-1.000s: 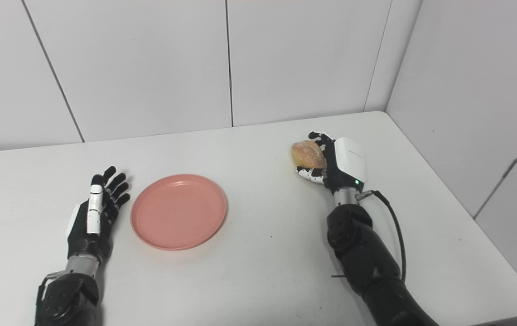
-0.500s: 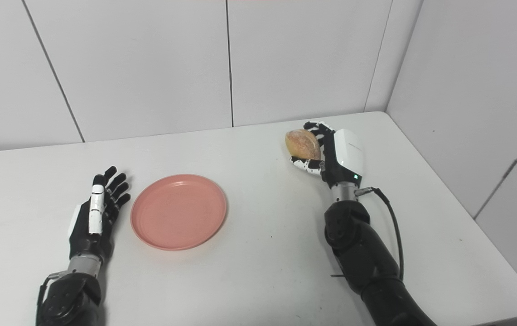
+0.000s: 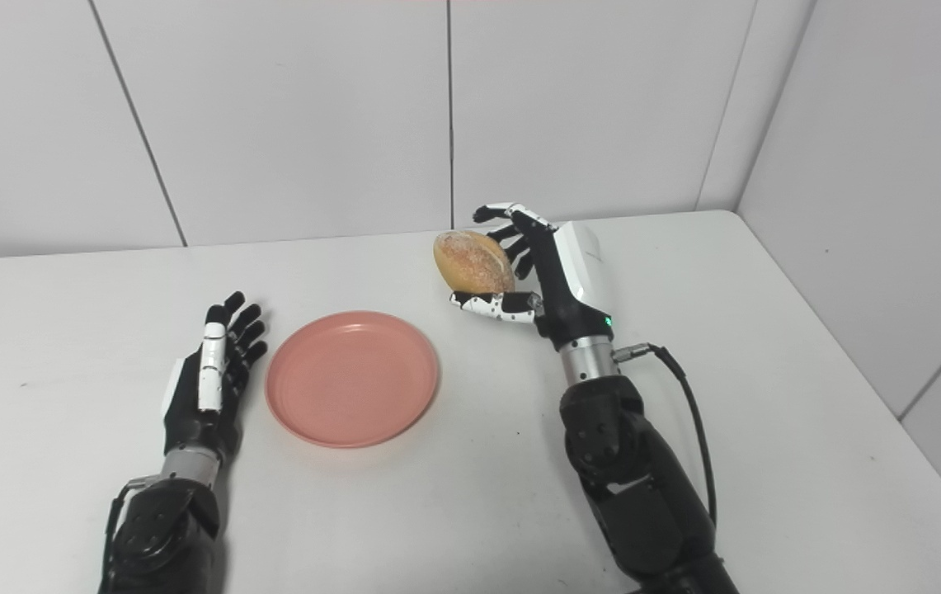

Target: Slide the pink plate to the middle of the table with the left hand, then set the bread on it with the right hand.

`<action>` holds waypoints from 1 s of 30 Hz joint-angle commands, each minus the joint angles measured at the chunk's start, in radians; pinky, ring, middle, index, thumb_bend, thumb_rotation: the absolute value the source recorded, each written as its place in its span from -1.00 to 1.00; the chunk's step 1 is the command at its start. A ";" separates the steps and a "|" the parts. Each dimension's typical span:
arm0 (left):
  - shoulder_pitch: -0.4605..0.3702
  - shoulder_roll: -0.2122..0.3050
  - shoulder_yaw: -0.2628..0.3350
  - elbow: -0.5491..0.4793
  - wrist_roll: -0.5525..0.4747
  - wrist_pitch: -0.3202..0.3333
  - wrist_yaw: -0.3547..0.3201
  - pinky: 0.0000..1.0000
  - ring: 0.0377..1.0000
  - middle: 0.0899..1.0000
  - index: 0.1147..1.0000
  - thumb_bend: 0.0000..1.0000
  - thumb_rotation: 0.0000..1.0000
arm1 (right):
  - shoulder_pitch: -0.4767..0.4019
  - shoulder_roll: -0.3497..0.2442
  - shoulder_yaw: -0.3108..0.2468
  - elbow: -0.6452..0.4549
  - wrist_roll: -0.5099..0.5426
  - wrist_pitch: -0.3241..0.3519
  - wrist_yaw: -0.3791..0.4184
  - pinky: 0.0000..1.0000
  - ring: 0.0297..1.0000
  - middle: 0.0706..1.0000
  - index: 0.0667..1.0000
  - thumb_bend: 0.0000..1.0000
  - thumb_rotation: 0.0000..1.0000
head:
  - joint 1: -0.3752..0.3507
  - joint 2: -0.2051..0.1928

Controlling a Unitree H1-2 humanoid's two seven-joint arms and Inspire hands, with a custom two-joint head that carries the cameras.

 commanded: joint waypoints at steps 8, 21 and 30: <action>-0.034 -0.023 -0.022 0.009 0.023 -0.030 0.001 0.85 0.86 0.84 0.84 0.09 1.00 | -0.010 0.036 0.044 -0.064 0.001 -0.004 0.109 -0.16 0.00 -0.10 0.20 0.08 -1.00 | 0.040 0.002; -0.032 -0.031 -0.026 -0.004 0.034 -0.025 0.002 0.84 0.86 0.84 0.84 0.10 1.00 | -0.056 0.097 0.127 0.104 -0.067 -0.058 0.110 -0.22 -0.05 -0.10 0.20 0.08 -1.00 | 0.058 0.006; -0.026 -0.032 -0.028 -0.020 0.037 -0.012 0.004 0.85 0.86 0.84 0.83 0.13 1.00 | -0.110 0.097 0.178 0.234 -0.123 -0.113 0.084 -0.38 -0.21 -0.10 0.20 0.08 -1.00 | 0.063 0.014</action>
